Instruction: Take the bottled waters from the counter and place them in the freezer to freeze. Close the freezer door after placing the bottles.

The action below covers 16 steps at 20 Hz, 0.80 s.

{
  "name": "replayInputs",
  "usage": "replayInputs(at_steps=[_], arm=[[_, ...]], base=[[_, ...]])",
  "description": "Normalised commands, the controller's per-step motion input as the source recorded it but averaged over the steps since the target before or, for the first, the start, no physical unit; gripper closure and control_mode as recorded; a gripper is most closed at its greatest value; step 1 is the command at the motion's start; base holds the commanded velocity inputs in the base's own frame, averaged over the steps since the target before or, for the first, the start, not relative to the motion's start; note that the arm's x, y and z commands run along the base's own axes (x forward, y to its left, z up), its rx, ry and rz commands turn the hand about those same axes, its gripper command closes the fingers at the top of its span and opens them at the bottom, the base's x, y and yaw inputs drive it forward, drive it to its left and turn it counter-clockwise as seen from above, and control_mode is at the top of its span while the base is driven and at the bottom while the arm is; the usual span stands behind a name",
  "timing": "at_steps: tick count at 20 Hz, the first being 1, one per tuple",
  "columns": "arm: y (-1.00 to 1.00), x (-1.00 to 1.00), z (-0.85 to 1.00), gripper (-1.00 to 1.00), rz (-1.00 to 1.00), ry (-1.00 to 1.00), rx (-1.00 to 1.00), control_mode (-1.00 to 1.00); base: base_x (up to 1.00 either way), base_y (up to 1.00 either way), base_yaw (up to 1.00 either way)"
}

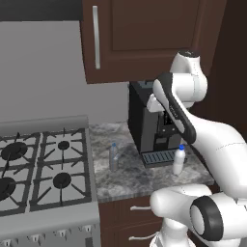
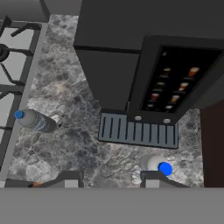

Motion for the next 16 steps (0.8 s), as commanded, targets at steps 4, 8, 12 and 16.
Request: replayInputs(at_steps=[4, 8, 12, 16], arm=[[0.06, -0.01, -0.18, -1.0, 0.0, 0.03, 0.03, -1.0], [0.33, -0.1, -0.32, -1.0, 0.0, 0.0, 0.04, -1.0], [0.75, -0.08, -0.39, -1.0, 0.02, -0.09, 0.01, -1.0], [0.96, -0.02, -0.31, -1.0, 0.1, -0.13, -0.05, -1.0]], base=[[0.0, 0.0, 0.0], [0.0, 0.0, 0.0], [0.0, 0.0, 0.0], [0.0, 0.0, 0.0]])
